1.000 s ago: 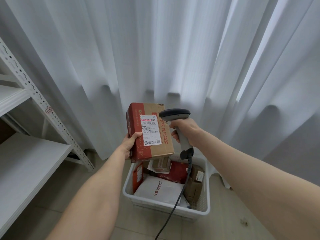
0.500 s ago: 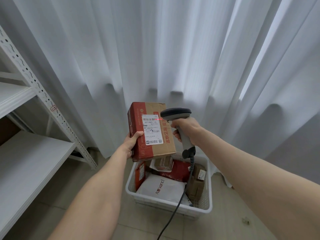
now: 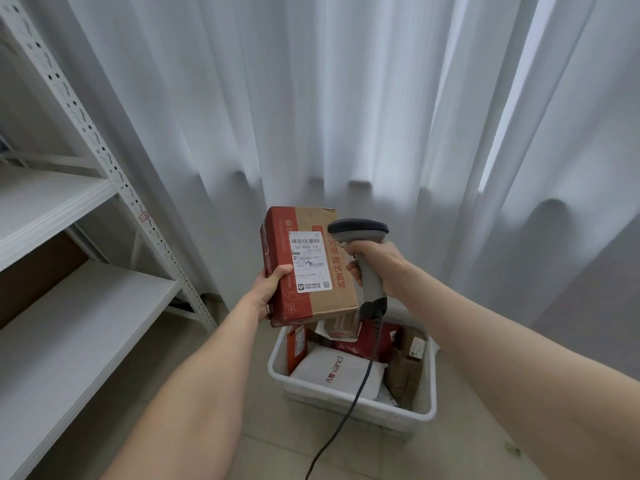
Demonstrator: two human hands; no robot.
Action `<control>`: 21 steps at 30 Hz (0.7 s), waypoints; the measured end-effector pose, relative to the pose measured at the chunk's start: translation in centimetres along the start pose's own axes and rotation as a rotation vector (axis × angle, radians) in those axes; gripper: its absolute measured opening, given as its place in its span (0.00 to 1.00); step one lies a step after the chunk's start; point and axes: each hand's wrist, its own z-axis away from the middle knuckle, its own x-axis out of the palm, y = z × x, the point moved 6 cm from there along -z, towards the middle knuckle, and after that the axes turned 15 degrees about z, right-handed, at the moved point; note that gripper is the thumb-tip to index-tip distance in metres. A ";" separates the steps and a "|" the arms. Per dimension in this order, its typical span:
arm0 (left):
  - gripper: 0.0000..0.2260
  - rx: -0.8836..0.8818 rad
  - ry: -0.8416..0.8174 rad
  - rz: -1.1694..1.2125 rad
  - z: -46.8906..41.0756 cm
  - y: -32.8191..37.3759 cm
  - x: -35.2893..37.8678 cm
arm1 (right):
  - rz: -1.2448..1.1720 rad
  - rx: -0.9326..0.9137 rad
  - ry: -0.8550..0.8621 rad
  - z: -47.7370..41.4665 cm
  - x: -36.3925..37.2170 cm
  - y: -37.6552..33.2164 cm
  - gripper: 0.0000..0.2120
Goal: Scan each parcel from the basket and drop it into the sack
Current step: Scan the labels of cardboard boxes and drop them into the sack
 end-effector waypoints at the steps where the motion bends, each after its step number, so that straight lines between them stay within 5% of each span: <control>1: 0.26 0.006 0.013 -0.001 1.1 -0.2 -0.3 | -0.036 -0.009 -0.011 0.9 0.1 0.4 0.11; 12: 0.26 0.043 0.129 -0.028 16.9 -5.1 -8.2 | -0.123 0.040 0.003 12.0 3.1 8.9 0.15; 21: 0.28 0.034 0.247 0.002 26.5 -8.3 -18.6 | -0.087 0.169 -0.143 19.3 12.8 14.3 0.17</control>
